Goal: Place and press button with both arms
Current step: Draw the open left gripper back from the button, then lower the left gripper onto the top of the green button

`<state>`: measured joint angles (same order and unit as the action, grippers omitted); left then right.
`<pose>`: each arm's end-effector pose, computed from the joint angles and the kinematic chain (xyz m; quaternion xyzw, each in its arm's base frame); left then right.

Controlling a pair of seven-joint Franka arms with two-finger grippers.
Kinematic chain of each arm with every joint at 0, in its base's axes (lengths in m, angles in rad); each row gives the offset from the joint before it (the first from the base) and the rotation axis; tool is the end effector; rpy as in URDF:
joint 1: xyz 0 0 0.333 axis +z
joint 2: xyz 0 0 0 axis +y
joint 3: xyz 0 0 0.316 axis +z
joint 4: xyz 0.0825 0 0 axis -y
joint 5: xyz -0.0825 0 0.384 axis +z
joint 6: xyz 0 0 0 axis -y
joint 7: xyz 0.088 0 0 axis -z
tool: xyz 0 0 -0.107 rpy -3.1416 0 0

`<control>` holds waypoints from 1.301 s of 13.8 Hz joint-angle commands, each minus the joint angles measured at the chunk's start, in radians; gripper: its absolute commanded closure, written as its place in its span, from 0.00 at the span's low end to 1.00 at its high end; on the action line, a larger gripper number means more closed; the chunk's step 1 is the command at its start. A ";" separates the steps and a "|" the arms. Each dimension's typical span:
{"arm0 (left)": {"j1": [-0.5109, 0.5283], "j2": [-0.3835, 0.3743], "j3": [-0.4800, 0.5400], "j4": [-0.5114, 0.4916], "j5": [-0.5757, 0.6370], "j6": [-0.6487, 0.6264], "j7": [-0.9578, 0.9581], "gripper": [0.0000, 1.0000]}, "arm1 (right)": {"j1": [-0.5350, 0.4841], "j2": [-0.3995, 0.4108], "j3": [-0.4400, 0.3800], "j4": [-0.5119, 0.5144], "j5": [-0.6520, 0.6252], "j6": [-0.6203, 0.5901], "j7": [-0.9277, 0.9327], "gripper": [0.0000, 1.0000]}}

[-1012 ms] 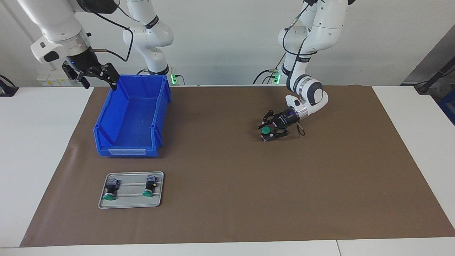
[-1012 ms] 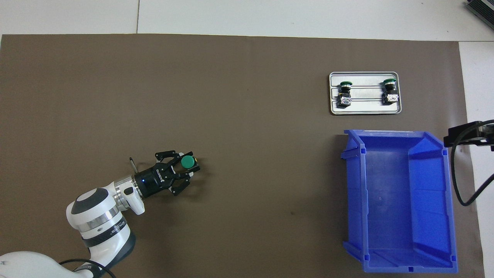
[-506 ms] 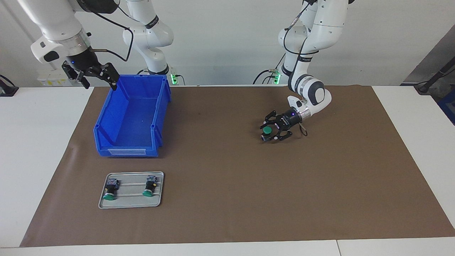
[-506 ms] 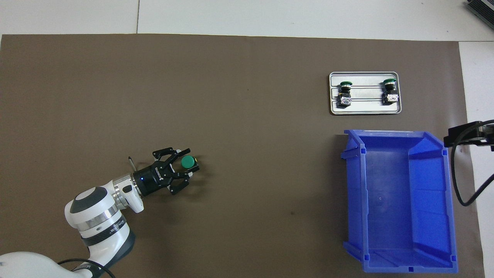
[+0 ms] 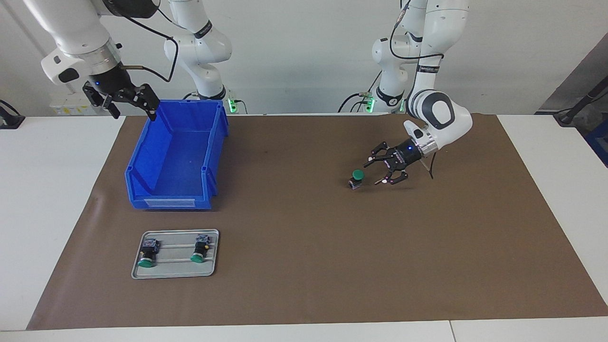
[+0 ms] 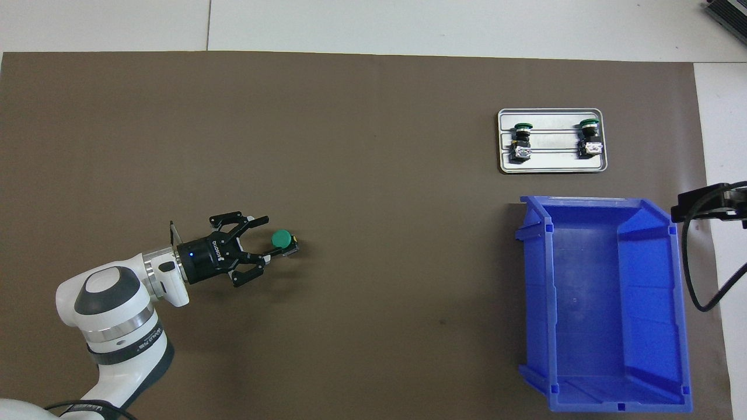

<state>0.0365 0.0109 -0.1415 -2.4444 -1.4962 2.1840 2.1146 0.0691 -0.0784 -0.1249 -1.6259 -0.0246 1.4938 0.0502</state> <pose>0.4691 -0.0865 0.2984 0.7376 -0.4441 0.3677 0.3514 0.5207 -0.0346 0.6340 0.9982 -0.0532 -0.0272 0.0073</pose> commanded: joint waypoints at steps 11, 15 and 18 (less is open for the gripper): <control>0.025 -0.078 -0.018 0.151 0.537 0.011 -0.625 0.27 | -0.015 -0.024 0.010 -0.026 -0.006 -0.001 -0.018 0.00; -0.030 -0.078 -0.018 0.208 0.707 0.017 -0.842 0.26 | -0.015 -0.024 0.010 -0.026 -0.006 -0.001 -0.018 0.00; -0.088 -0.062 -0.021 0.249 0.852 0.037 -0.918 0.00 | -0.015 -0.024 0.010 -0.026 -0.006 -0.001 -0.018 0.00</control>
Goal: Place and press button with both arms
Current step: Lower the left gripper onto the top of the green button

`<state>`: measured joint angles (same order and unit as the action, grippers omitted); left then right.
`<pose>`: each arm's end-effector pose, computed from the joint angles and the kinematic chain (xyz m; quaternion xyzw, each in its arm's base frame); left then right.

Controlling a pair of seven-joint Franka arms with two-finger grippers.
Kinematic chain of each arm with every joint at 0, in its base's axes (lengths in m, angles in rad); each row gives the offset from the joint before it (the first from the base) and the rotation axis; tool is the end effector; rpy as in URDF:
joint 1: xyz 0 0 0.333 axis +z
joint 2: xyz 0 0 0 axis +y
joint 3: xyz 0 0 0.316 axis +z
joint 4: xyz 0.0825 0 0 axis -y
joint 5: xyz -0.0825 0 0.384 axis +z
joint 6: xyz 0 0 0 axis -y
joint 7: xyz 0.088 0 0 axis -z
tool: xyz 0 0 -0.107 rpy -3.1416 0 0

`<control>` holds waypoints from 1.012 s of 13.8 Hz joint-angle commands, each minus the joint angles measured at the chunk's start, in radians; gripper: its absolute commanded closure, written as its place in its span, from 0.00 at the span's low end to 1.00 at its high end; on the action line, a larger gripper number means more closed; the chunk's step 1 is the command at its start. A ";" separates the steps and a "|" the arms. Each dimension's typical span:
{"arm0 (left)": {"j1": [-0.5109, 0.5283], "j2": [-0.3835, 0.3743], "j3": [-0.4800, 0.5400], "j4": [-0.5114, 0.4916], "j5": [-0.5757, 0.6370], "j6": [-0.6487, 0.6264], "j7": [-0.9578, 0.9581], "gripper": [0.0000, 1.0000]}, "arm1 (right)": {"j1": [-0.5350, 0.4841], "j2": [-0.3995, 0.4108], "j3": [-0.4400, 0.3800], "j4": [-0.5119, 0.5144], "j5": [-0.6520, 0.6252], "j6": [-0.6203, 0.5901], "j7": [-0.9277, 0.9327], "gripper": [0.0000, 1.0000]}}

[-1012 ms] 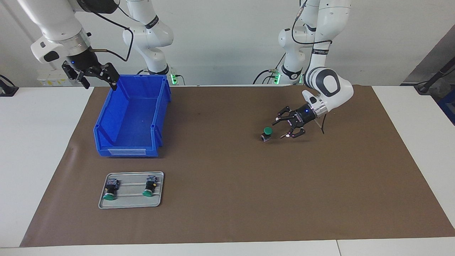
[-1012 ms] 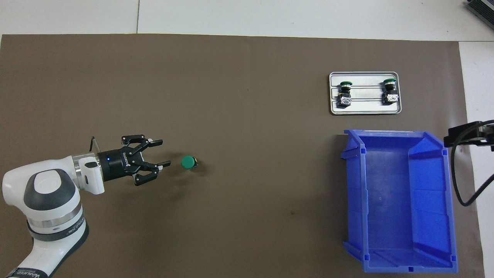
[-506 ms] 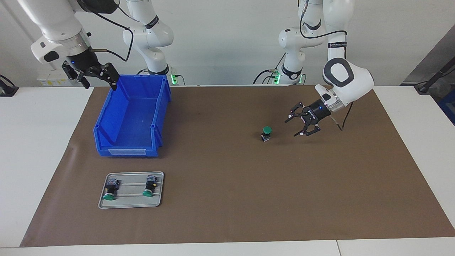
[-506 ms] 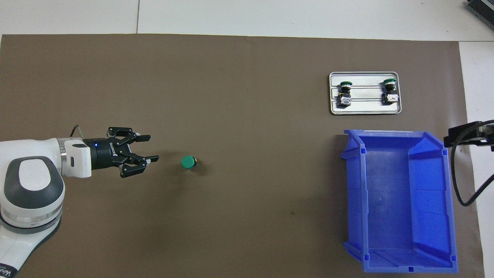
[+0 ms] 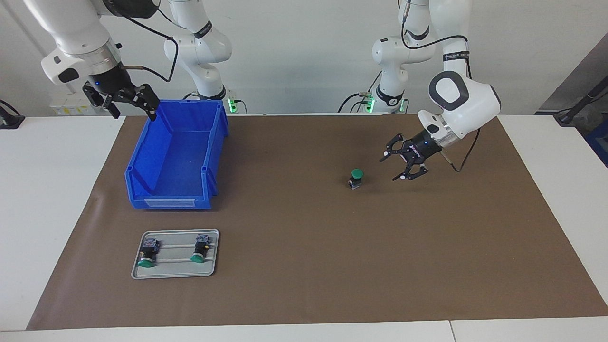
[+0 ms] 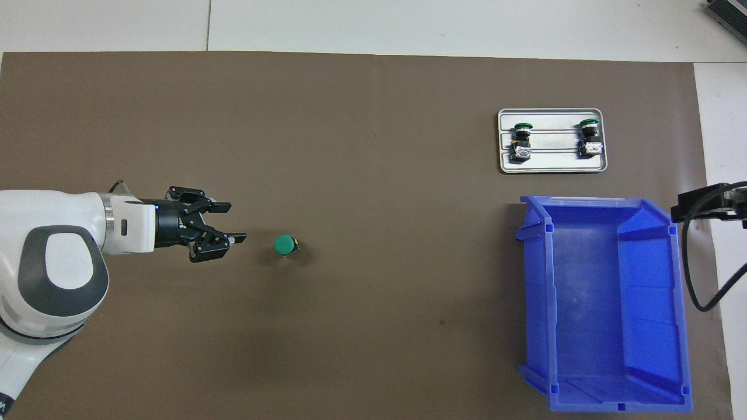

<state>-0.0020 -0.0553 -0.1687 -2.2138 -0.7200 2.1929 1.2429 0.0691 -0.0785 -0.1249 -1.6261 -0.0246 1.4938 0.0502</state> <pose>0.5151 -0.1133 0.4116 0.8428 -0.4561 0.1601 0.2368 0.5206 -0.0346 0.6340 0.9982 -0.0532 -0.0272 0.0073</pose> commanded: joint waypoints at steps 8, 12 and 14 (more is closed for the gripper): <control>-0.197 0.012 0.006 0.009 0.477 0.134 -0.369 1.00 | -0.017 -0.024 0.010 -0.026 -0.006 -0.001 -0.018 0.00; -0.242 0.012 0.006 -0.011 0.488 0.151 -0.460 1.00 | -0.017 -0.024 0.010 -0.026 -0.006 -0.001 -0.018 0.00; -0.268 0.017 0.006 -0.014 0.496 0.153 -0.508 1.00 | -0.017 -0.024 0.010 -0.026 -0.006 -0.001 -0.018 0.00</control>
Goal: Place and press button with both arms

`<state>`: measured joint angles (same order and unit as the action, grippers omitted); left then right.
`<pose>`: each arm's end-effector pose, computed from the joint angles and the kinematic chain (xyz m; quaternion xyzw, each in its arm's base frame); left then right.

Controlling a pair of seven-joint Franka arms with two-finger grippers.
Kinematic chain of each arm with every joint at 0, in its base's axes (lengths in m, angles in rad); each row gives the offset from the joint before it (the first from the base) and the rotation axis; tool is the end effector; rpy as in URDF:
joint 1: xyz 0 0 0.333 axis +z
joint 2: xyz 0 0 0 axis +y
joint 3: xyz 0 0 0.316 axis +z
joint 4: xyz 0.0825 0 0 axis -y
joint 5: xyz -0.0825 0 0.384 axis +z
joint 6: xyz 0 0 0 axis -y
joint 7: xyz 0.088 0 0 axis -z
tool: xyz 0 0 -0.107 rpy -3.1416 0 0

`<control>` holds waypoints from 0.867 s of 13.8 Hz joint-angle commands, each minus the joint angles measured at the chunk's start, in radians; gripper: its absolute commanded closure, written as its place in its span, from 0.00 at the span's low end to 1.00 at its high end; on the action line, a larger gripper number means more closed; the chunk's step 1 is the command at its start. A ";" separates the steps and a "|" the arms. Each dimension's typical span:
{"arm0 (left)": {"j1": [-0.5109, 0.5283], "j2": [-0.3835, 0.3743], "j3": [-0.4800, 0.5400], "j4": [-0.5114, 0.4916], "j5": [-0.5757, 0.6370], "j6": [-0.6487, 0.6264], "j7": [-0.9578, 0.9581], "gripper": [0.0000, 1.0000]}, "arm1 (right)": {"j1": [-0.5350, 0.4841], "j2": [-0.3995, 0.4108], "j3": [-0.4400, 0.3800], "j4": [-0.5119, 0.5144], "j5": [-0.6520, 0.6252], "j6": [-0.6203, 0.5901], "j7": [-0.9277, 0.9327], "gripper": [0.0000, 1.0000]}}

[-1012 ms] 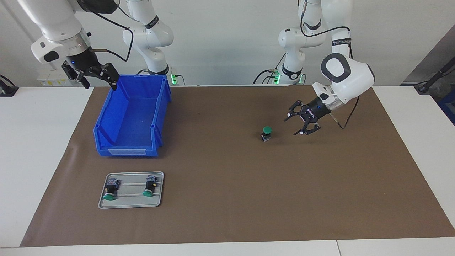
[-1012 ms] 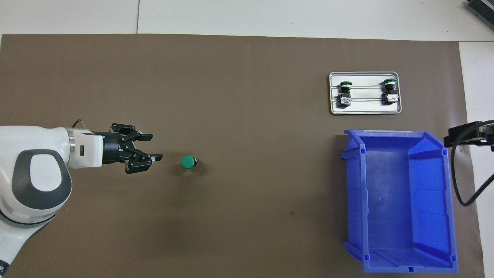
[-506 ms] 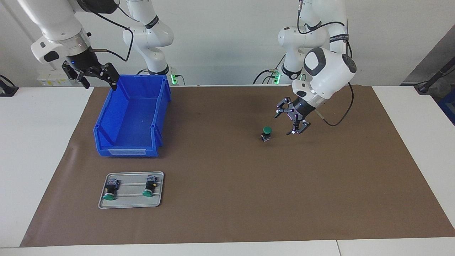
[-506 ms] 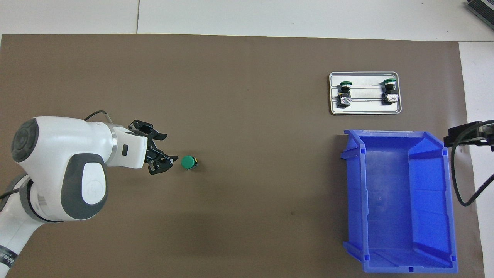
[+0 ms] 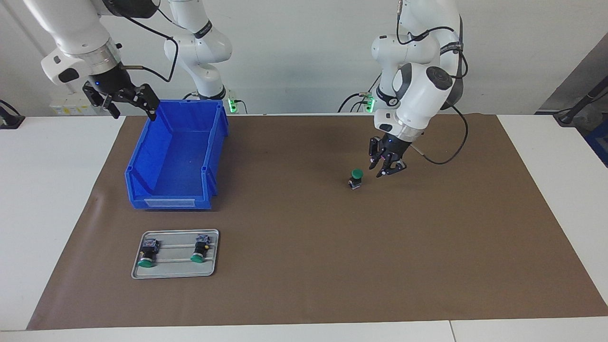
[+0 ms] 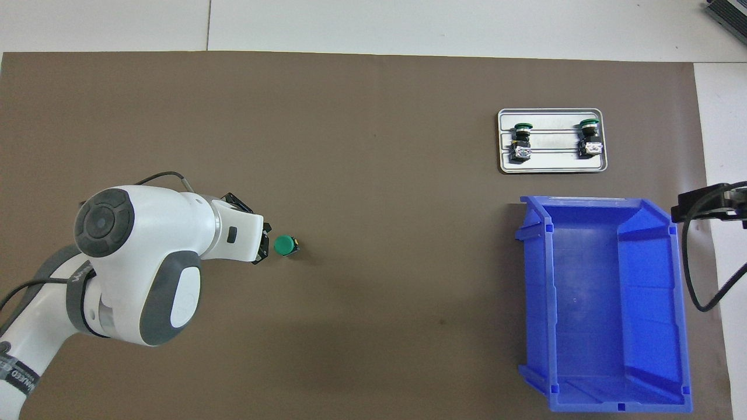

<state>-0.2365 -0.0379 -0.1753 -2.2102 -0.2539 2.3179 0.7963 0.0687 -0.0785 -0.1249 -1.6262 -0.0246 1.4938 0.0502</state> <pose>0.4898 -0.2195 0.4097 0.8593 -0.4972 0.0891 0.0801 0.5206 -0.0348 0.6339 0.9982 -0.0534 -0.0273 0.0073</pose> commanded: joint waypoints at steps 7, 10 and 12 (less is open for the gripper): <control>-0.061 0.003 0.013 -0.075 0.039 0.060 -0.072 1.00 | -0.017 -0.024 0.010 -0.026 -0.006 -0.001 -0.020 0.00; -0.061 0.032 0.013 -0.075 0.041 0.087 -0.072 1.00 | -0.017 -0.024 0.010 -0.026 -0.006 -0.001 -0.020 0.00; -0.061 0.039 0.013 -0.075 0.041 0.104 -0.072 1.00 | -0.017 -0.024 0.010 -0.026 -0.006 -0.001 -0.020 0.00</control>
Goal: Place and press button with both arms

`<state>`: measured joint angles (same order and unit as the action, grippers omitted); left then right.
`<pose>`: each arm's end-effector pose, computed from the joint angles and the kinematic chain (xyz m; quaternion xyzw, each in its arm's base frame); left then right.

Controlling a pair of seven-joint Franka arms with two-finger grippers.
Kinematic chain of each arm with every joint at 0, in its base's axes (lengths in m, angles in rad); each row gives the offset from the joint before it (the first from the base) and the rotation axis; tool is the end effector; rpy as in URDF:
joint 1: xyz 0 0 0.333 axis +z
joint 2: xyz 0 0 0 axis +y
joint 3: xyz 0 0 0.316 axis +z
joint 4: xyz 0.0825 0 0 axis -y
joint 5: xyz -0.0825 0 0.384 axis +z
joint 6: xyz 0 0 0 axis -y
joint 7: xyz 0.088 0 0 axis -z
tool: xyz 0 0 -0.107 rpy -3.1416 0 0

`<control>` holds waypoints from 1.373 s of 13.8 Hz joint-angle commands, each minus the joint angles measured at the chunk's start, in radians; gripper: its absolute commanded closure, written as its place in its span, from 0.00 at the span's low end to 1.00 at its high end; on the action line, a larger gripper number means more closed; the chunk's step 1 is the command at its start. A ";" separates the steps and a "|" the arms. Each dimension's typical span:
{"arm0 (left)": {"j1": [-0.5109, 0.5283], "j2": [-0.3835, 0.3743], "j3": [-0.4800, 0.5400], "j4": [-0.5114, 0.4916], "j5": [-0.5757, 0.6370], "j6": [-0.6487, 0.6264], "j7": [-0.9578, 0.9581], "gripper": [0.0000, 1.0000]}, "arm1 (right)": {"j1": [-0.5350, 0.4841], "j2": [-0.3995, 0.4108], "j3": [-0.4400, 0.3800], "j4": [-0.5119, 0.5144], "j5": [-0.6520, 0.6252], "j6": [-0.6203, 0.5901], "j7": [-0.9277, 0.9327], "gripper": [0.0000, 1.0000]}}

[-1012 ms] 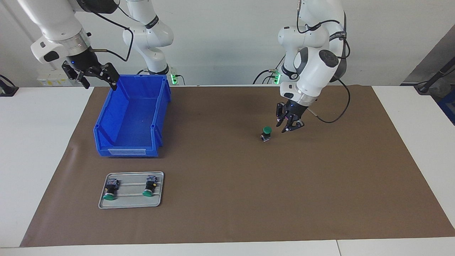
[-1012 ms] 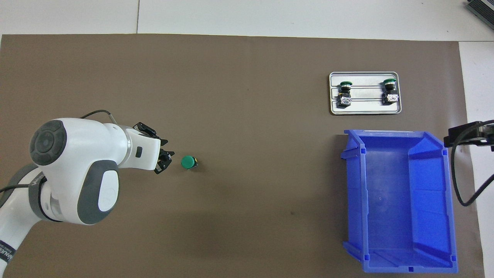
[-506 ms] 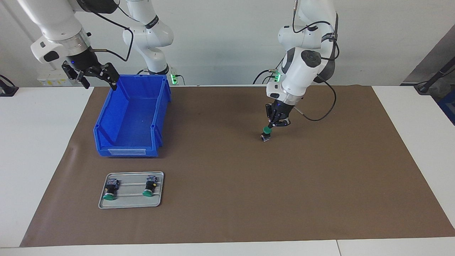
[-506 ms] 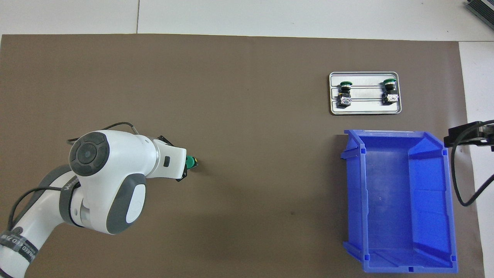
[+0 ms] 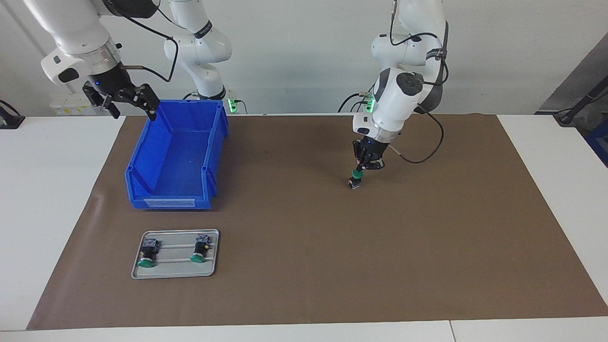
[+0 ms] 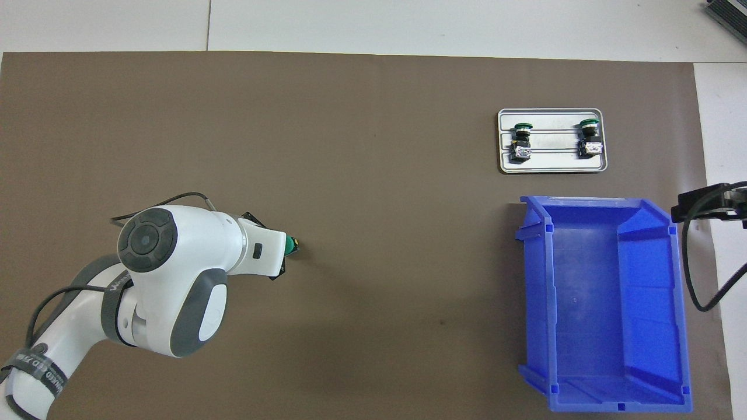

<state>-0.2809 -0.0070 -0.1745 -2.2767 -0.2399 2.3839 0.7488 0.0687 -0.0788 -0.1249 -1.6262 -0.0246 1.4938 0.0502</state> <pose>0.4724 -0.2339 0.3695 0.8634 -0.4938 0.0687 0.0773 0.5205 -0.0348 0.6341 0.9982 -0.0534 -0.0271 0.0073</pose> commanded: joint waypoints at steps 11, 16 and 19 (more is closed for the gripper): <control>-0.034 0.058 0.015 -0.007 0.059 0.055 -0.025 1.00 | -0.015 -0.024 0.011 -0.020 -0.005 0.000 -0.015 0.00; -0.018 0.012 0.018 0.048 0.057 -0.046 -0.051 1.00 | -0.015 -0.024 0.011 -0.011 0.002 0.005 -0.020 0.00; -0.017 -0.005 0.026 0.049 0.057 -0.049 -0.075 1.00 | -0.012 -0.024 0.011 -0.014 -0.009 0.049 -0.023 0.00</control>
<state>-0.2922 0.0038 -0.1630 -2.2355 -0.2062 2.3603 0.7138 0.0687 -0.0848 -0.1241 -1.6242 -0.0246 1.5108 0.0502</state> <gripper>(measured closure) 0.991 0.000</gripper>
